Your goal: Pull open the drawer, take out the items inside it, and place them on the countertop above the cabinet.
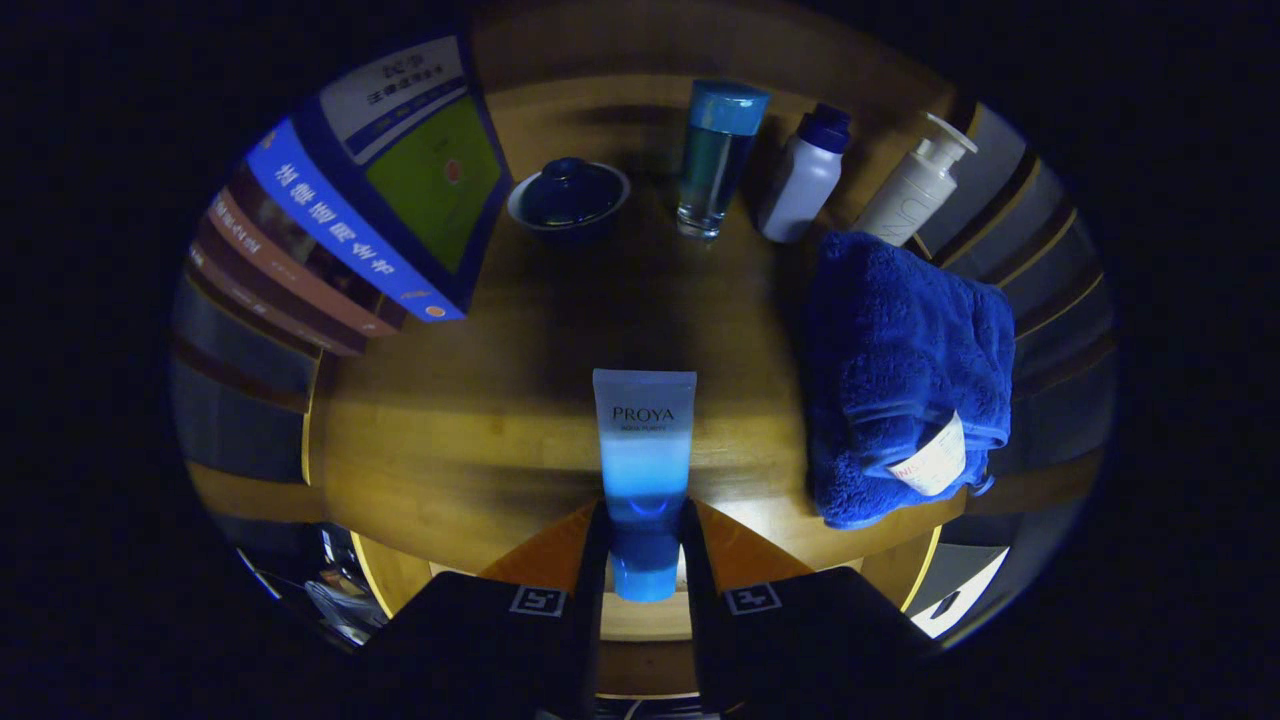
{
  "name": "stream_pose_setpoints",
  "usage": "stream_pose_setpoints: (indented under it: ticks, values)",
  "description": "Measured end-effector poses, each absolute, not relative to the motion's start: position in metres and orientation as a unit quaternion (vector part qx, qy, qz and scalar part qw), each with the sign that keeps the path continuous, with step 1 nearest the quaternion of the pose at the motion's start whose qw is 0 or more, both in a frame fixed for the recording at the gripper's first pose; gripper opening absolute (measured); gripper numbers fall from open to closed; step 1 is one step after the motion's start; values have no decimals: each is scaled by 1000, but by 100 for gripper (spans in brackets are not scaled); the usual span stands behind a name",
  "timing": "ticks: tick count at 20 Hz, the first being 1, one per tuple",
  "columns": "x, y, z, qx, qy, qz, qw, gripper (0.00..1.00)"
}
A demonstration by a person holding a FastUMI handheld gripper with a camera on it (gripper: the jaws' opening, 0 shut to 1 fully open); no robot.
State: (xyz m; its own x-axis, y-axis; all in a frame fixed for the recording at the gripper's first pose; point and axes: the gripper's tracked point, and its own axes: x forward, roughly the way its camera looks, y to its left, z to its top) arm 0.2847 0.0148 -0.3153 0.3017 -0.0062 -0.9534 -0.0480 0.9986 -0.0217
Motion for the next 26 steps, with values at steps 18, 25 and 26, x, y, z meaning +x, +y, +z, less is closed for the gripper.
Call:
stream_pose_setpoints:
  ticks: [18,25,26]
  values:
    - [209,48,-236,41,481,100,870,99]
    - [135,65,-179,113,333,137,926,99]
    - [127,67,-174,124,310,147,931,99]
